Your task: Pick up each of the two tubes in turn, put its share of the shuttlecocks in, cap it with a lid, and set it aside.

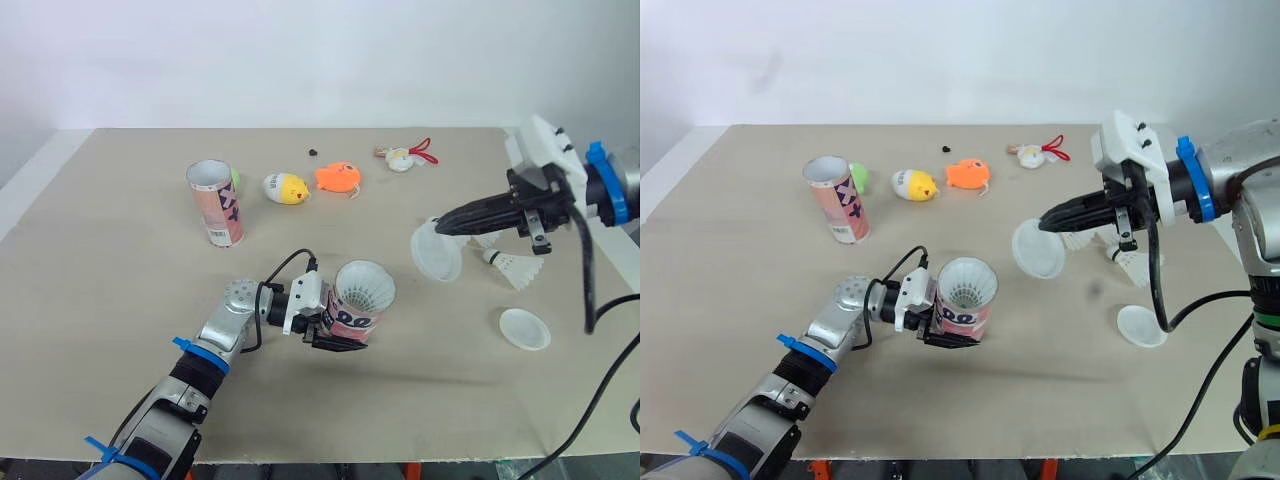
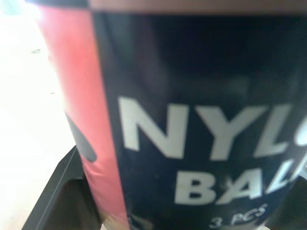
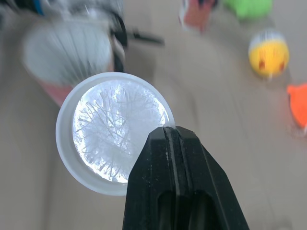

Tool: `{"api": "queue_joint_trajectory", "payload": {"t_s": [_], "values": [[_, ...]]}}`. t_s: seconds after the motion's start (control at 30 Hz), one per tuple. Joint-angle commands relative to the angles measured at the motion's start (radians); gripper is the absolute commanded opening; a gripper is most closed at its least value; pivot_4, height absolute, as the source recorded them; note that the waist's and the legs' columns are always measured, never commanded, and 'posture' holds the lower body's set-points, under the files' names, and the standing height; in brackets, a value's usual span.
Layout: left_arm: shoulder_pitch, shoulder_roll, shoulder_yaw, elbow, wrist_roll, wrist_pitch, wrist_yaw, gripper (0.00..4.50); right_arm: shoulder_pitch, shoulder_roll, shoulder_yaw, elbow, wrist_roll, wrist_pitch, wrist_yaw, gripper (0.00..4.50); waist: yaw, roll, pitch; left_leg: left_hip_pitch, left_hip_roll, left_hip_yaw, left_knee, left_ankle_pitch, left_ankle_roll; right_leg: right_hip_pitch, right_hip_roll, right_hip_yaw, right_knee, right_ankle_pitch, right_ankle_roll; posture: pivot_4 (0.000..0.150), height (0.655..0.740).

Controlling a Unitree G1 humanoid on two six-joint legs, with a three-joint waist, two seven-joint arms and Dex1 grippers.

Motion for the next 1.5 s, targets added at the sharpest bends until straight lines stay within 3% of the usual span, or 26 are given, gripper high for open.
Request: {"api": "queue_joint_trajectory", "payload": {"t_s": [0.03, 0.47, 0.97, 1.2, 1.5], "values": [[0.0, 0.012, -0.02, -0.006, 0.012, 0.04, -0.019, 3.24, -0.052, 0.014, 0.005, -0.03, 0.045, 0.034, 0.033, 0.03, 0.0, 0.0, 0.0, 0.0, 0.0, 0.0, 0.0, 0.0, 0.0, 0.0, 0.0, 0.0, 0.0, 0.0, 0.0, 0.15, 0.74], [0.022, 0.055, -0.05, -0.061, 0.007, 0.175, -0.063, 3.24, -0.153, 0.123, 0.246, -0.127, -0.103, -0.087, 0.033, 0.03, -0.004, 0.001, -0.001, 0.001, 0.002, -0.001, -0.003, -0.002, 0.0, 0.0, 0.002, -0.001, 0.0, -0.002, -0.003, 0.15, 0.74], [0.001, 0.056, -0.04, -0.038, 0.006, 0.132, -0.06, 3.24, -0.19, 0.188, 0.265, -0.249, -0.125, -0.104, 0.023, 0.03, -0.003, 0.001, -0.001, 0.001, 0.002, -0.002, -0.003, -0.002, 0.0, 0.0, 0.003, -0.002, 0.001, -0.001, -0.005, 0.15, 0.74], [-0.005, 0.063, -0.029, -0.036, 0.003, 0.132, -0.059, 3.24, -0.157, 0.177, 0.319, -0.242, -0.247, -0.226, 0.007, 0.03, -0.003, 0.001, -0.001, 0.001, 0.002, -0.002, -0.003, -0.002, 0.0, 0.0, 0.003, -0.002, 0.001, -0.002, -0.005, 0.15, 0.74], [-0.015, 0.067, -0.022, -0.029, 0.0, 0.13, -0.06, 3.24, -0.149, 0.166, 0.338, -0.245, -0.283, -0.294, 0.053, 0.03, -0.003, 0.001, -0.001, 0.002, 0.003, -0.002, -0.003, -0.002, 0.0, 0.0, 0.003, -0.002, 0.001, -0.001, -0.004, 0.15, 0.74]]}}
